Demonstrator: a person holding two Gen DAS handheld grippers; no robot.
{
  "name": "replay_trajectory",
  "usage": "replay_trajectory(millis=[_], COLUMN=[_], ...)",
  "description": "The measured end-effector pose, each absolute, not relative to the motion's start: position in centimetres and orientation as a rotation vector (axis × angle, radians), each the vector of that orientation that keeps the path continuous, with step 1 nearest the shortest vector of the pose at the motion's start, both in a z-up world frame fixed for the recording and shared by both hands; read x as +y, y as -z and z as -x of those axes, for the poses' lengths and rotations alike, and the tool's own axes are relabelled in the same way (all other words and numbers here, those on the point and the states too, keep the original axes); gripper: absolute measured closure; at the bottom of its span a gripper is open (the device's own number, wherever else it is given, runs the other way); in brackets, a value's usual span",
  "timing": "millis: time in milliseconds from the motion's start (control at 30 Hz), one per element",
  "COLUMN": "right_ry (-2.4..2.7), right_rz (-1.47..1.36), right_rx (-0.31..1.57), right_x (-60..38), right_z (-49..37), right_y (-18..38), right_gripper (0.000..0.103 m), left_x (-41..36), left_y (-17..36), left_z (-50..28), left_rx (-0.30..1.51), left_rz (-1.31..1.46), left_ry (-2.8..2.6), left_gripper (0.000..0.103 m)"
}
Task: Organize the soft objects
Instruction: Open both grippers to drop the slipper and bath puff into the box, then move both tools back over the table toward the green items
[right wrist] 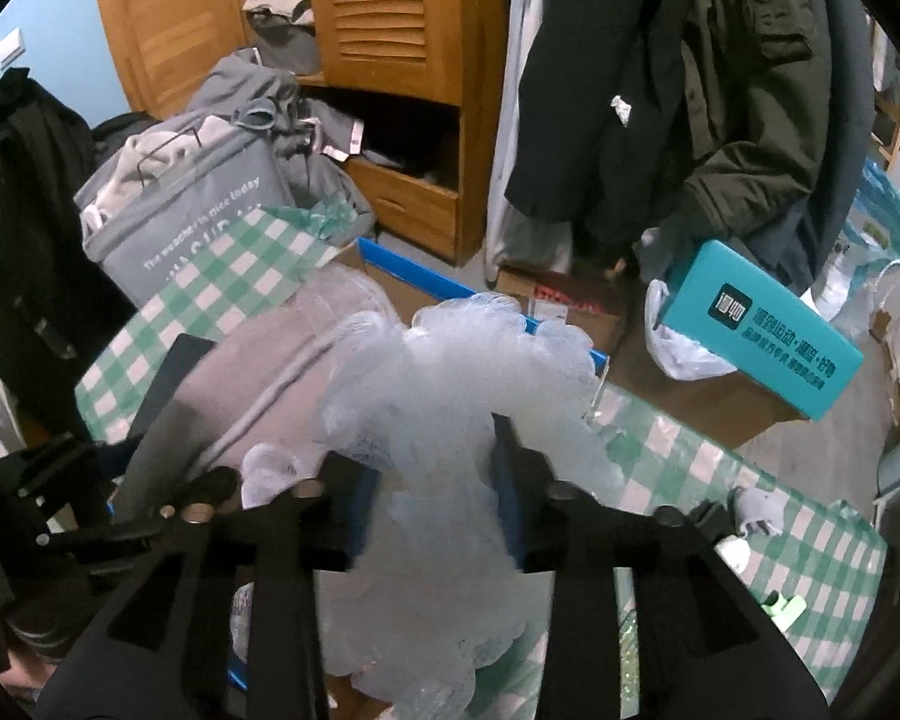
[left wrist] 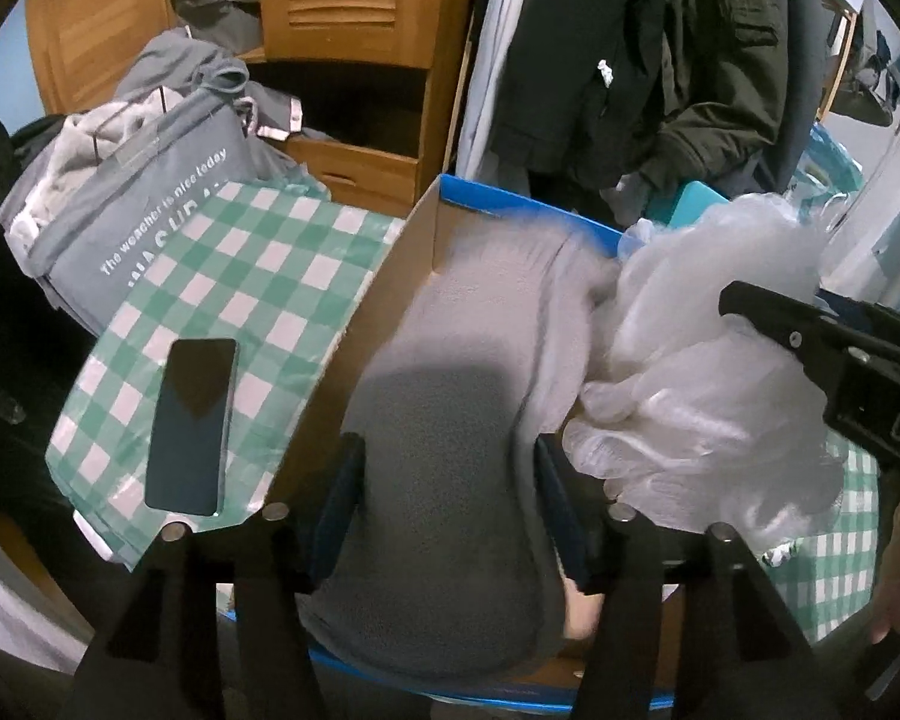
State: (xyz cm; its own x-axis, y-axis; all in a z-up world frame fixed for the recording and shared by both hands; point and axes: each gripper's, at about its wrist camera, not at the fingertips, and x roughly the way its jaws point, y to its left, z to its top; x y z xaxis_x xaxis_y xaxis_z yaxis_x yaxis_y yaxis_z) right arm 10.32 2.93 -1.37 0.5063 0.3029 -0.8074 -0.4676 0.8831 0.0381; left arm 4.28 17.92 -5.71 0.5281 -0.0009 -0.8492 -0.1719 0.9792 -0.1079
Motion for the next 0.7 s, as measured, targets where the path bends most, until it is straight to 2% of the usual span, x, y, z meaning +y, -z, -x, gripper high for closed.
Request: replay_trajectory(millis=[33, 167, 267, 700], right_ry=[-0.466, -0.451, -0.432, -0.336], right_rz=[0.195, 0.196, 0.180, 0.136], right_rx=[0.925, 0.900, 0.887, 0.898], right_x=[2.9, 2.7, 2.1, -2.4], right_z=[-10.3, -10.0, -10.0, -9.8], right_y=[1.2, 0.7, 0.2, 0.1], right_gripper=[0.055, 0.041, 0.036, 0.033], left_x=[17.9, 17.9, 17.6, 14.5], left_y=[5.6, 5.0, 4.7, 3.9], left_z=[-4.2, -4.0, -3.9, -4.1], left_rx=[1.005, 0.980, 0.974, 0.961], left_rz=[0.183, 0.180, 0.178, 0.154], left_ry=[-0.103, -0.104, -0.099, -0.033], left_gripper=[0.041, 0.031, 0.031, 0.027])
